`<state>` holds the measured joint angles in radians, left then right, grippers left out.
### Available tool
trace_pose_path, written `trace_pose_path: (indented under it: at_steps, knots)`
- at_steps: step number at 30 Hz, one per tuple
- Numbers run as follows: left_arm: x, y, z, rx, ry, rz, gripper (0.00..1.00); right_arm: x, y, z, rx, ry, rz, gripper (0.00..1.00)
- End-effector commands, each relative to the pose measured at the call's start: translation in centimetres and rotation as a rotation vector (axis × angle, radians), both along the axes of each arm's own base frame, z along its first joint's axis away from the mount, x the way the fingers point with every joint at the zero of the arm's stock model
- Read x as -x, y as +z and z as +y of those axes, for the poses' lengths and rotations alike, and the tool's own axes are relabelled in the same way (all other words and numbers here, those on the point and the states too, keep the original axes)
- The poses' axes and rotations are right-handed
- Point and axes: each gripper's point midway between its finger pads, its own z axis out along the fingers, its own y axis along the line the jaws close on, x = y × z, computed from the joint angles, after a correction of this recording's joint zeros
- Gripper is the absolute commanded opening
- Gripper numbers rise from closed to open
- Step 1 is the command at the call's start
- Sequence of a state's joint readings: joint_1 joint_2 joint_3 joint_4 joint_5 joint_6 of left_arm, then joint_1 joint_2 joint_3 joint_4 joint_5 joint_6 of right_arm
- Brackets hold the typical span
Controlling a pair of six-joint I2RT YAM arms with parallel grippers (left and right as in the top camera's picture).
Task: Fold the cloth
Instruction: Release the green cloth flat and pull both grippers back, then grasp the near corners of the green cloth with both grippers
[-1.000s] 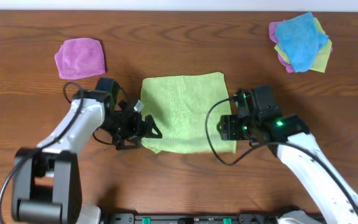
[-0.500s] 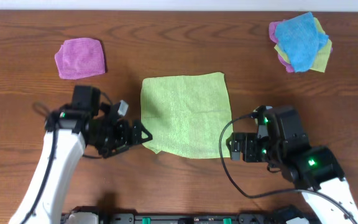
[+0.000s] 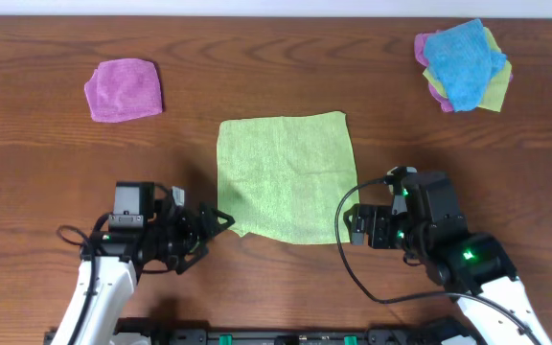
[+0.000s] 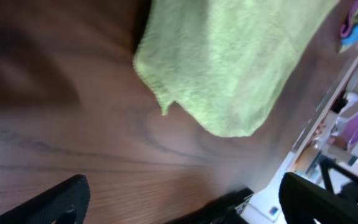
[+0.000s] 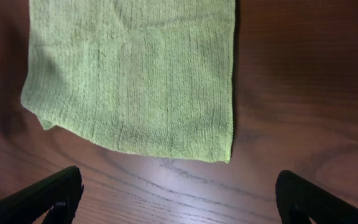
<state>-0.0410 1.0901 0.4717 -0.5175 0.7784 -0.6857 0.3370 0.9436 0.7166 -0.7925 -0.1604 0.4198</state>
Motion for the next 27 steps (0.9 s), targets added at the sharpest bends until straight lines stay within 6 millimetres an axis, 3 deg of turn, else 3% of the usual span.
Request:
trace_pose_path:
  at_steps: [1,7,10,17,19,27]
  knots:
    - [0.2,-1.0,0.1,0.015,0.06,0.041,1.0,0.0,0.0,0.1,-0.021,-0.027,0.009,0.98]
    - [-0.7,-2.1,0.4,-0.014,0.153,0.052,1.0,-0.5,0.3,0.3,-0.04,-0.045,-0.007,0.96]
    - [-1.0,-2.4,-0.3,-0.039,0.149,0.042,0.86,-0.7,0.5,0.4,-0.049,-0.056,-0.012,0.95]
    - [-0.3,-4.2,-2.1,-0.095,0.116,0.098,0.73,-0.8,0.6,0.4,-0.057,-0.063,-0.017,0.94]
    - [-0.1,-4.8,-2.3,-0.103,0.106,0.115,0.65,-0.8,0.6,0.4,-0.057,-0.063,-0.017,0.94]
    - [-0.8,-6.4,-2.7,-0.102,0.115,0.146,0.52,-0.8,0.6,0.4,-0.057,-0.063,-0.017,0.94]
